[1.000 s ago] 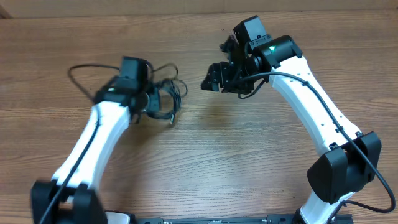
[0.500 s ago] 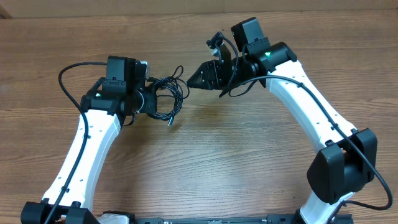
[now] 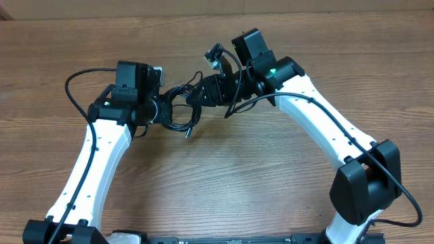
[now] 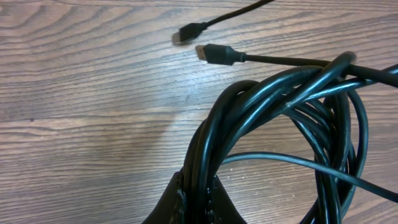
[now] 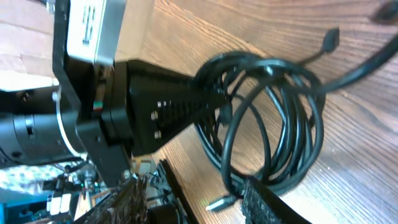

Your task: Untangle cables

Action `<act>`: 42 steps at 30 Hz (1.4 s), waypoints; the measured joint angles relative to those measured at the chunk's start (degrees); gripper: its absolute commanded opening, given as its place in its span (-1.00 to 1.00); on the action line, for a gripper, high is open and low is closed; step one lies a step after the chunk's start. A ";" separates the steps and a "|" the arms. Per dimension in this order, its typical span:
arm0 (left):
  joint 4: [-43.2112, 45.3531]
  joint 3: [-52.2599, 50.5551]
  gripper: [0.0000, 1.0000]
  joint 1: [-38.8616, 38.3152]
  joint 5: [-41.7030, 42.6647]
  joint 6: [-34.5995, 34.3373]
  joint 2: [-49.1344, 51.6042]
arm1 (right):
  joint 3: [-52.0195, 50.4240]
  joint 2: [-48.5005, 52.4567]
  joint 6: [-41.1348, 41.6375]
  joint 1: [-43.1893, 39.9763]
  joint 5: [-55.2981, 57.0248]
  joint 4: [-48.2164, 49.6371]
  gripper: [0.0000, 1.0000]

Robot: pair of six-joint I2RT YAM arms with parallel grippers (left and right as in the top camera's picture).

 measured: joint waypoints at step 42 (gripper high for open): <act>5.03 0.00 -0.91 -0.22 -1.95 -25.55 5.27 | -0.26 -6.54 -9.79 -0.04 0.13 -9.68 -0.92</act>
